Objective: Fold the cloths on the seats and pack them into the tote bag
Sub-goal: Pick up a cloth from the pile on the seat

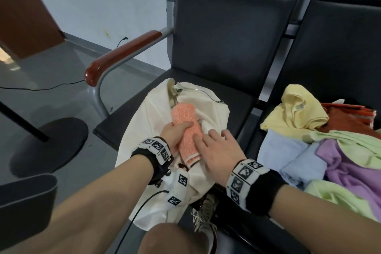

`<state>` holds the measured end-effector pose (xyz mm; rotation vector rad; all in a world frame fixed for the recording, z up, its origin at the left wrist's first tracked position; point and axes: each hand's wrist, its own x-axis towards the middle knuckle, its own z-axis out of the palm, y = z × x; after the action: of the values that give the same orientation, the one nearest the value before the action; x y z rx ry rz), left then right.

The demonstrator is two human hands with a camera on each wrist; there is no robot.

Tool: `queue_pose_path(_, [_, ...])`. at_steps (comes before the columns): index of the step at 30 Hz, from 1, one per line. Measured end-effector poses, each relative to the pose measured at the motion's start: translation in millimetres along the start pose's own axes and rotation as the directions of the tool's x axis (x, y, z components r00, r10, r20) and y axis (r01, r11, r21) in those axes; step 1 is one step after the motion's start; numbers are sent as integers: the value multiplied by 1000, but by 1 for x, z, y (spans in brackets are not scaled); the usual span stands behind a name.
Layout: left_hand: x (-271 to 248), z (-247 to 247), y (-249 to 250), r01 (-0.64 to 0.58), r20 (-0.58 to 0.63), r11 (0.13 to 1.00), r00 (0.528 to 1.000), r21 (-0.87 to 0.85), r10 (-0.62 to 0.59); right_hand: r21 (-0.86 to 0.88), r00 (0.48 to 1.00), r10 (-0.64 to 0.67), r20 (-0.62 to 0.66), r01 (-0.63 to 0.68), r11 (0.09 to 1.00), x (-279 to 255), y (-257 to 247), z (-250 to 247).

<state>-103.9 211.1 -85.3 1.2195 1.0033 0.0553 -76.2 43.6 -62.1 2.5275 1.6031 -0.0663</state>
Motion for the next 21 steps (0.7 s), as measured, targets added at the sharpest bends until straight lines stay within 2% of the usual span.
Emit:
queue_pose_path(3, [4,14,-13,26,29,999,999,21,-26,-79,999,45,21,-43,996,-5,12,5])
queue_pose_path(7, [15,16,-26,-25,-115,973,992,230,53,-122,985,102,138,-86,989,-5,20,3])
queue_pose_path(11, [23,4,-22,12,-306,878,940,479,154,-138,939,233,253,-203,969,10,21,-5])
queue_pose_path(13, [25,-10,-12,51,-423,852,882,521,206,-121,910,316,270,-294,948,15,27,-7])
queue_pose_path(15, [30,-32,-3,100,-526,860,824,500,209,-97,881,370,295,-357,929,15,31,-7])
queue_pose_path(16, [34,-40,0,110,-552,882,813,458,186,-73,871,381,310,-378,923,13,32,-6])
queue_pose_path(19, [38,-45,-2,67,-584,970,807,235,86,107,867,336,367,-398,911,6,33,-1])
queue_pose_path(21, [40,-34,-6,-2,-566,986,818,167,97,307,876,251,412,-393,867,4,35,1])
